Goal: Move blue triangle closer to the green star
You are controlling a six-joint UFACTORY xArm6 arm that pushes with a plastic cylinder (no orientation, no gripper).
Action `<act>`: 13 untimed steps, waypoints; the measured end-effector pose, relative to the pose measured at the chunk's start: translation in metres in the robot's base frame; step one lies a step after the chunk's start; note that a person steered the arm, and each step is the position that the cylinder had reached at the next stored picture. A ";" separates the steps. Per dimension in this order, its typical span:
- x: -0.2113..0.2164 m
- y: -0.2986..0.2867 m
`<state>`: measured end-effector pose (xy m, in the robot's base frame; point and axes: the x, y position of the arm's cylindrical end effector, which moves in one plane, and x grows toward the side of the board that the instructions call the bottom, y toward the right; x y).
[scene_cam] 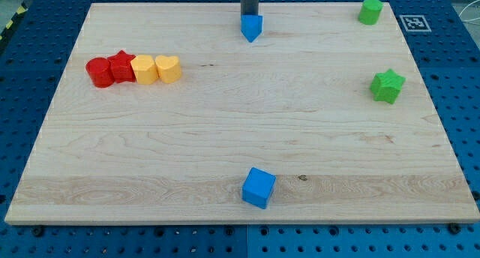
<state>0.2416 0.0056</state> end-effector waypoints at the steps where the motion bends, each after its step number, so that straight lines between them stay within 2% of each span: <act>1: 0.007 -0.016; 4: 0.042 0.000; 8: 0.052 0.098; 13: 0.125 0.101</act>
<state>0.3661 0.1064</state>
